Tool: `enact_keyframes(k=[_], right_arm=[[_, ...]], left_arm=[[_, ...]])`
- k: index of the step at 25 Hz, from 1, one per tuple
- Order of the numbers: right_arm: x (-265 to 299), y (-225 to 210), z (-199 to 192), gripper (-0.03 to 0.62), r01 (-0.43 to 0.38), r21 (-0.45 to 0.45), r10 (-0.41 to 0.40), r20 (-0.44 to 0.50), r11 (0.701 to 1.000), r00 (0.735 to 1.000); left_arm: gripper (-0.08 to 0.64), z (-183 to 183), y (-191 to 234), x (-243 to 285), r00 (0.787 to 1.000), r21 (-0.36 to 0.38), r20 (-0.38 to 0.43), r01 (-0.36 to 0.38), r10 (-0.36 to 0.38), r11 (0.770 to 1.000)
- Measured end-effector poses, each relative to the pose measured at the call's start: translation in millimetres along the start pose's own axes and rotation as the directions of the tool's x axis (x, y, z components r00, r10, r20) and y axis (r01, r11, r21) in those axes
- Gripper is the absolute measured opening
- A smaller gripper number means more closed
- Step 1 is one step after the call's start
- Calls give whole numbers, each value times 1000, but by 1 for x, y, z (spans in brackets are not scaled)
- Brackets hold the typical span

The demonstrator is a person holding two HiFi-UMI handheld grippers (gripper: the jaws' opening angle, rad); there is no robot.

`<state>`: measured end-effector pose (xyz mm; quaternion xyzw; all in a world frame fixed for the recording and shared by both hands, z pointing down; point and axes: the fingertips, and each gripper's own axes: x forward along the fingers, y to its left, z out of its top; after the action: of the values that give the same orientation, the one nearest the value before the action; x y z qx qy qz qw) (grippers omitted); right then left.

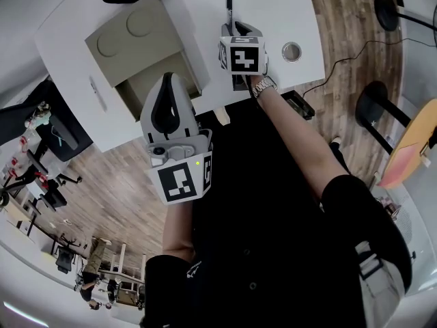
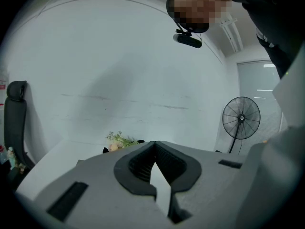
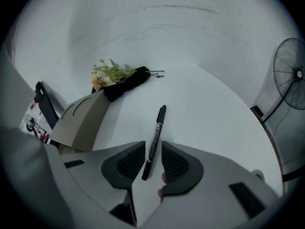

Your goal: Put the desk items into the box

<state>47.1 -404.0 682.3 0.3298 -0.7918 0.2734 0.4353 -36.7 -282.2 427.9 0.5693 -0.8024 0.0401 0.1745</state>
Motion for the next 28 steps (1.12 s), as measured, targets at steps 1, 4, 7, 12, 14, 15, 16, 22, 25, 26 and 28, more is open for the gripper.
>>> enact_keyframes(k=[1, 4, 7, 12, 14, 15, 16, 22, 25, 26, 28], right_arm=[[1, 0, -1, 104, 12, -9, -12, -4, 1000, 1000], [2, -1, -1, 71, 57, -42, -57, 5, 997, 998], [1, -2, -1, 60, 74, -39, -74, 4, 996, 997], [2, -4, -2, 38, 73, -20, -73, 9, 997, 997], [1, -5, -3, 37, 74, 3, -74, 11, 997, 997], [0, -5, -3, 38, 74, 15, -75, 13, 997, 997], [-1, -5, -3, 37, 74, 22, -75, 19, 997, 997], [-18, -1, 3, 37, 85, 56, -89, 74, 995, 993], [-29, 3, 7, 37, 99, 59, -105, 105, 993, 989], [-34, 4, 9, 37, 103, 59, -110, 116, 993, 987], [-44, 8, 11, 37, 111, 62, -118, 137, 992, 983]], left_arm=[[8, 0, 2, 0, 1000, -3, -1, -6, 6, 1000], [8, 0, 6, -2, 1000, -11, -1, -22, 22, 1000], [8, -1, 6, -3, 1000, -15, 0, -27, 27, 1000], [8, -3, 8, -4, 1000, -27, 2, -21, 21, 999], [8, -2, 10, -6, 1000, -27, 6, -16, 17, 1000], [8, -1, 12, -8, 1000, -26, 10, -15, 15, 1000], [8, -1, 14, -10, 1000, -26, 14, -13, 13, 1000], [8, 1, 31, -27, 1000, -4, 23, 20, -19, 1000], [8, 4, 40, -38, 999, 6, 33, 33, -34, 999], [8, 4, 42, -42, 999, 9, 36, 39, -39, 999], [8, 5, 46, -49, 998, 18, 38, 51, -52, 999]])
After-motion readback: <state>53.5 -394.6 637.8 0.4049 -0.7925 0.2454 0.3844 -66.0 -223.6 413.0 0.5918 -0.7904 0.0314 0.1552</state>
